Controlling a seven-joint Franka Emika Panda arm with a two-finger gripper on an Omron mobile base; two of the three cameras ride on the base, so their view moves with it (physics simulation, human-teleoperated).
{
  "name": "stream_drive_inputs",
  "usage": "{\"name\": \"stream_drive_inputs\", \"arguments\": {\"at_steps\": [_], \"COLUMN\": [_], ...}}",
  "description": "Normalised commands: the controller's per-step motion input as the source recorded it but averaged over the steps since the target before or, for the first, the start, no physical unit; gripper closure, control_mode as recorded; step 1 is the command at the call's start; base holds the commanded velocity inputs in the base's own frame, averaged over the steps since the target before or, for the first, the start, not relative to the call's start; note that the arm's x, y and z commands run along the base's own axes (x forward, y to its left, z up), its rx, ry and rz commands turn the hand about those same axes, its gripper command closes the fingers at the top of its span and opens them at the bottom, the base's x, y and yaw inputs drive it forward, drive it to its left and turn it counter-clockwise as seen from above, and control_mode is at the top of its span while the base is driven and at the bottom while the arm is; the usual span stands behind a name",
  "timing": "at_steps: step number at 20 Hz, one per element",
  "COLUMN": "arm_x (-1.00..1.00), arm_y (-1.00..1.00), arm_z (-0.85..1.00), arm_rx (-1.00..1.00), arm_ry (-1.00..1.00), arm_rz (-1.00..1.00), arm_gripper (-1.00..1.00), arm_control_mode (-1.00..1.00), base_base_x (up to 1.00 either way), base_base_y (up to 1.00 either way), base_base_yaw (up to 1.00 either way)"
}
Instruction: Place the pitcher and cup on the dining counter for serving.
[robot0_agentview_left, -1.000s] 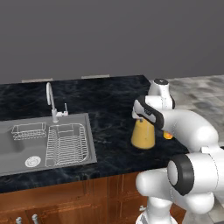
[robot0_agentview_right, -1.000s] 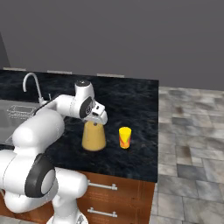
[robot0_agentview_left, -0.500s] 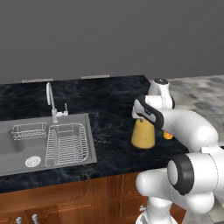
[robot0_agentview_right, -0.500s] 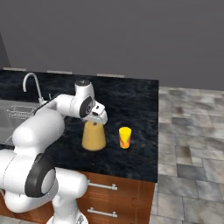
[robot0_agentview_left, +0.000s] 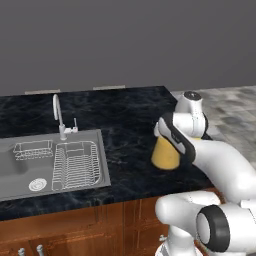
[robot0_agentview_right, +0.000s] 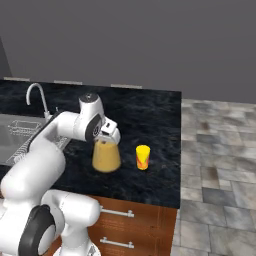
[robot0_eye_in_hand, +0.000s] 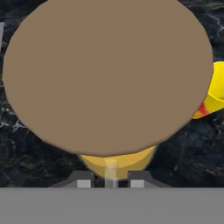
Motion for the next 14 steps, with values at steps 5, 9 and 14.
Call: {"name": "stream_drive_inputs", "arguments": {"at_steps": [5, 9, 14], "arm_x": [-0.13, -0.06, -0.12], "arm_y": [0.08, 0.06, 0.05], "arm_z": [0.05, 0.35, 0.5], "arm_rx": [0.0, 0.0, -0.01], "arm_ry": [-0.11, -0.09, -0.05], "arm_rz": [0.03, 0.03, 0.03], "arm_gripper": [1.0, 1.0, 1.0], "arm_control_mode": [-1.0, -1.0, -1.0], "base_base_x": [0.0, 0.0, 0.0], "base_base_y": [0.0, 0.0, 0.0], "base_base_yaw": [0.0, 0.0, 0.0]}}
